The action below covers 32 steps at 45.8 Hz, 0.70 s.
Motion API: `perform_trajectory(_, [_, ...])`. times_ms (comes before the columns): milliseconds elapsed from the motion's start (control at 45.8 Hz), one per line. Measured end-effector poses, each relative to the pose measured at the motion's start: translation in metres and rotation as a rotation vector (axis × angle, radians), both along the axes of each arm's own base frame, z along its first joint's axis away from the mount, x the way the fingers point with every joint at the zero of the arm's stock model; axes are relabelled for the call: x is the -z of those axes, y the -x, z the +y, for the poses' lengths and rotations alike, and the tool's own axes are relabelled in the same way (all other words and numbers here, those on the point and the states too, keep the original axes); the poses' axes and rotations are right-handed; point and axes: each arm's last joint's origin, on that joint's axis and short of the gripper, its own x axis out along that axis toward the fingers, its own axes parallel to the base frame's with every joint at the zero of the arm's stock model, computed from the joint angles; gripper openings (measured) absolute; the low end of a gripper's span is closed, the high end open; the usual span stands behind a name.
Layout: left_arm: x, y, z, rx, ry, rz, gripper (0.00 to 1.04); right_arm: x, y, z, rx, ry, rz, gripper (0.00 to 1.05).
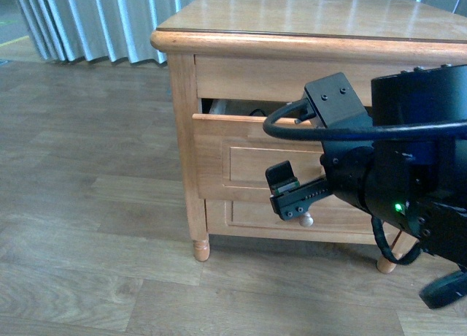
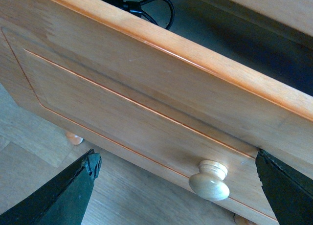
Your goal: Put charger into drawer
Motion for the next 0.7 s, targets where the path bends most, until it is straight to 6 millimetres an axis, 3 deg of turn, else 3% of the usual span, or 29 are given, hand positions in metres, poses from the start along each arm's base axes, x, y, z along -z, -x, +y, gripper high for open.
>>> perform_trajectory(328, [0.000, 0.000, 0.000, 0.000, 0.000, 0.000, 0.99, 0.007, -0.057, 0.026, 0.025, -0.001, -0.051, 0.96])
perform_trajectory(481, [0.000, 0.000, 0.000, 0.000, 0.000, 0.000, 0.99, 0.008, -0.061, 0.036, 0.025, -0.002, -0.052, 0.96])
perform_trajectory(699, [0.000, 0.000, 0.000, 0.000, 0.000, 0.000, 0.99, 0.008, -0.058, 0.034, 0.013, -0.020, -0.057, 0.96])
